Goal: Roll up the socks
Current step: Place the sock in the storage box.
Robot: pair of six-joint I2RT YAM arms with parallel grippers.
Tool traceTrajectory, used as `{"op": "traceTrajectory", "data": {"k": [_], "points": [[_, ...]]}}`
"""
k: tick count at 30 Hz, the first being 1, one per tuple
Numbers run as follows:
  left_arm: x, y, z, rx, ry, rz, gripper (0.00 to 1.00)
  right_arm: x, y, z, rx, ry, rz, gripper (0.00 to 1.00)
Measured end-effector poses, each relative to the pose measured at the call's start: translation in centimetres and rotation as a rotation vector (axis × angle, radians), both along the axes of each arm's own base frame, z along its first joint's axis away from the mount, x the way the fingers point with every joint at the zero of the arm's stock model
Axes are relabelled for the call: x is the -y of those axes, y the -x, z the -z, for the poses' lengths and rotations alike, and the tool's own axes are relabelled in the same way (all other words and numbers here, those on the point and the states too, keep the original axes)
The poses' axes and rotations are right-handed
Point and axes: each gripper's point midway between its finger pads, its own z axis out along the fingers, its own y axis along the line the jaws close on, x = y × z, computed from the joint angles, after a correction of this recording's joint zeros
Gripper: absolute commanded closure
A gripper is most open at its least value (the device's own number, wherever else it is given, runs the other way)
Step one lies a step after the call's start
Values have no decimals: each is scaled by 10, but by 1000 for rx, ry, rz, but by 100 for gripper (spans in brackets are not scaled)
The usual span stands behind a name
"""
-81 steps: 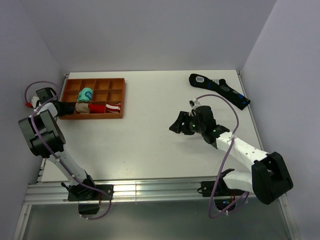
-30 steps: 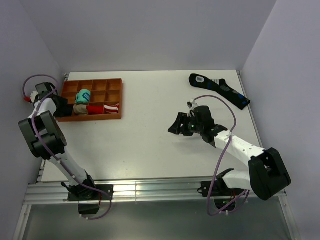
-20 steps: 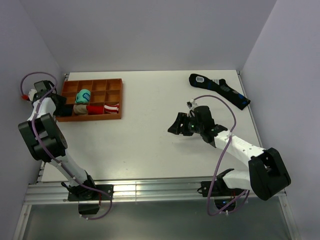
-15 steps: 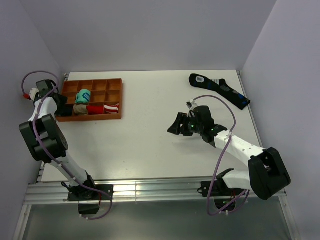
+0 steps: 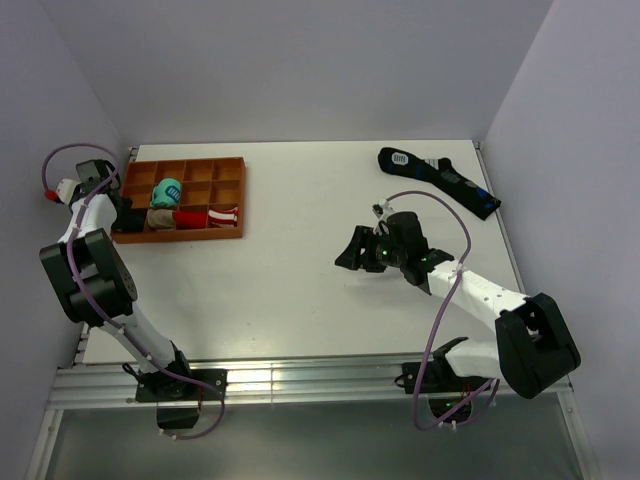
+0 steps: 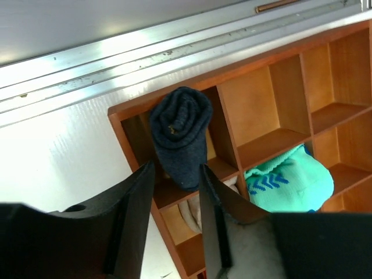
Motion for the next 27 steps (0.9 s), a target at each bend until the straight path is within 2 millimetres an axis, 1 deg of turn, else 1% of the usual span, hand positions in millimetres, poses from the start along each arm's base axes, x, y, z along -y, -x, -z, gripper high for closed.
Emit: {"op": "traceTrajectory", "data": {"k": [2, 3, 5, 12, 20, 27], "points": [[-1, 1, 1, -5, -2, -10, 60, 0, 0, 0, 0, 0, 0, 33], [-2, 2, 1, -6, -5, -14, 63, 0, 0, 0, -1, 0, 0, 33], [-4, 2, 1, -8, -8, -26, 64, 0, 0, 0, -1, 0, 0, 33], [-11, 1, 9, -31, -24, -60, 79, 0, 0, 2, -5, 2, -1, 33], [-18, 2, 26, -72, -34, -97, 83, 0, 0, 4, -10, 4, -1, 33], [-20, -3, 33, -83, -33, -101, 85, -1, -1, 6, -13, 5, -1, 33]]}}
